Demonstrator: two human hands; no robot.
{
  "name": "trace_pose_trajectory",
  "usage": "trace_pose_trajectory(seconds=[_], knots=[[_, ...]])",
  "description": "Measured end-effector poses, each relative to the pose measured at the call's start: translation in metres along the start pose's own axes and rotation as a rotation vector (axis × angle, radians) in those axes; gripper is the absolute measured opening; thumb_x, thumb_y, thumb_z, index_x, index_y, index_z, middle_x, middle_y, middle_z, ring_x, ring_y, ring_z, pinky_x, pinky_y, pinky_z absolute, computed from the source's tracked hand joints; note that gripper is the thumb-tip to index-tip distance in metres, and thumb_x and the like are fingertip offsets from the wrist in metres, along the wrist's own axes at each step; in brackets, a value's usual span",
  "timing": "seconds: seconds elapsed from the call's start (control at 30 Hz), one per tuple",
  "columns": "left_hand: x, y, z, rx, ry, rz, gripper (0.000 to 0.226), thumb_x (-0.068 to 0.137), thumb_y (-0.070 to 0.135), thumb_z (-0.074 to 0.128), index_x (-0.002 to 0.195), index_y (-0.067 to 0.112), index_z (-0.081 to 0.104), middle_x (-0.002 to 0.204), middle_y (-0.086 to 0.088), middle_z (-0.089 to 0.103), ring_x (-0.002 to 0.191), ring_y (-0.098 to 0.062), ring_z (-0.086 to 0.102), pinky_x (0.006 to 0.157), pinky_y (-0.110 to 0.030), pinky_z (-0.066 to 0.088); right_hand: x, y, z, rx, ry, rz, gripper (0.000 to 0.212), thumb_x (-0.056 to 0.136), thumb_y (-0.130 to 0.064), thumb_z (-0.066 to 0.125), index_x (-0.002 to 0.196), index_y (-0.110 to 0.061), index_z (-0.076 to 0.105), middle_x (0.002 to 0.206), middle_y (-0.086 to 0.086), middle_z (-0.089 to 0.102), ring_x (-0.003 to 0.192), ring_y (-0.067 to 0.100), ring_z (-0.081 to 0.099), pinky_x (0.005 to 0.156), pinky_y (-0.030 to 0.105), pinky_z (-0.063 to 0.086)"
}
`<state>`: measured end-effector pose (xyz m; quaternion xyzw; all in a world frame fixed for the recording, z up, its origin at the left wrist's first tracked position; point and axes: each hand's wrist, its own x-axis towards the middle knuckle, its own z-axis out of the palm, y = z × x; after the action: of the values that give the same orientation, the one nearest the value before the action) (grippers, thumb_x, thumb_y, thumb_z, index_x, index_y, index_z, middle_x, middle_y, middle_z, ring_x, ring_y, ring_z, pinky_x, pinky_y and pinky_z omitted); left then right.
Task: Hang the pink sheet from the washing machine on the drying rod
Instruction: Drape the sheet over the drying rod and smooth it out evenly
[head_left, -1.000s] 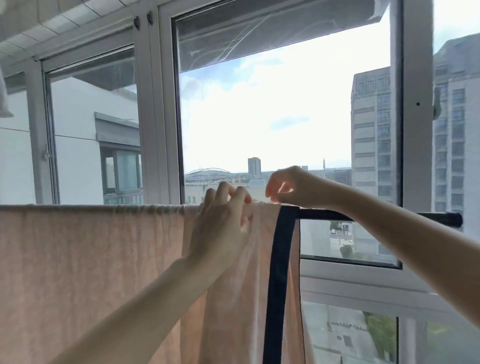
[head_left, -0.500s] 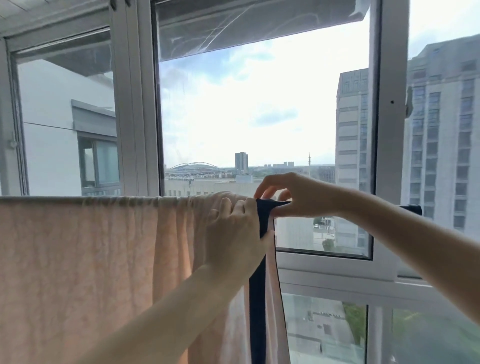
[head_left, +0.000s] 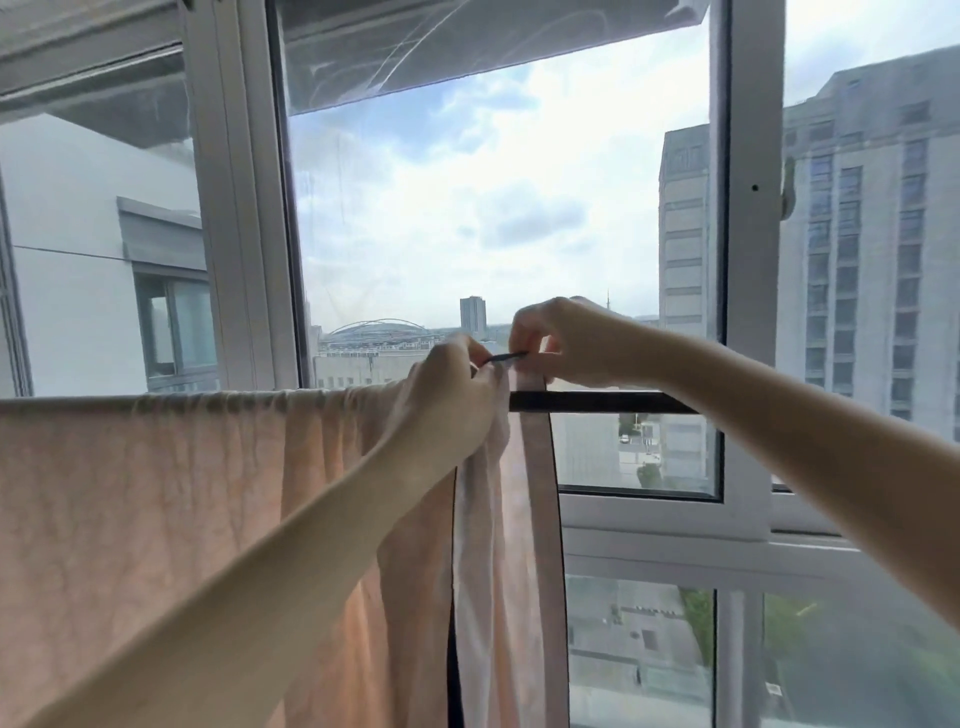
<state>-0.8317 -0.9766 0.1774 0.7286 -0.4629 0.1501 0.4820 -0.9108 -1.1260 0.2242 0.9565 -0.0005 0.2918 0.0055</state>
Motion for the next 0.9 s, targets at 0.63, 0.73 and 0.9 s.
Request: trace_pose_trajectory(seconds=[0.63, 0.73, 0.9], knots=[[-0.025, 0.067, 0.101, 0.168, 0.039, 0.327, 0.009, 0.093, 0.036, 0.060, 0.088, 0.028, 0.057, 0.062, 0.011, 0.063, 0.057, -0.006, 0.060, 0.054, -0.024, 0.048, -0.119, 0.104, -0.062, 0.387, -0.053, 0.397, 0.006, 0.079, -0.016, 0.074, 0.084, -0.015, 0.071, 0.074, -0.006, 0.071, 0.070, 0.007, 0.064, 0.069, 0.021, 0.056], [-0.029, 0.067, 0.107, 0.200, 0.062, 0.361, 0.009, 0.094, 0.034, 0.058, 0.091, 0.027, 0.056, 0.067, 0.010, 0.063, 0.060, -0.009, 0.060, 0.055, -0.023, 0.046, -0.132, 0.113, -0.050, 0.503, -0.020, 0.463, 0.007, 0.082, -0.010, 0.070, 0.089, -0.008, 0.069, 0.084, 0.002, 0.072, 0.075, 0.012, 0.068, 0.069, 0.022, 0.056], [-0.034, 0.072, 0.117, 0.177, 0.089, 0.409, 0.012, 0.097, 0.036, 0.054, 0.090, 0.027, 0.050, 0.066, 0.009, 0.063, 0.056, -0.008, 0.058, 0.056, -0.023, 0.043, -0.151, 0.115, -0.034, 0.753, 0.099, 0.555, 0.006, 0.081, -0.005, 0.068, 0.085, -0.004, 0.064, 0.086, 0.007, 0.069, 0.080, 0.018, 0.068, 0.076, 0.032, 0.059]])
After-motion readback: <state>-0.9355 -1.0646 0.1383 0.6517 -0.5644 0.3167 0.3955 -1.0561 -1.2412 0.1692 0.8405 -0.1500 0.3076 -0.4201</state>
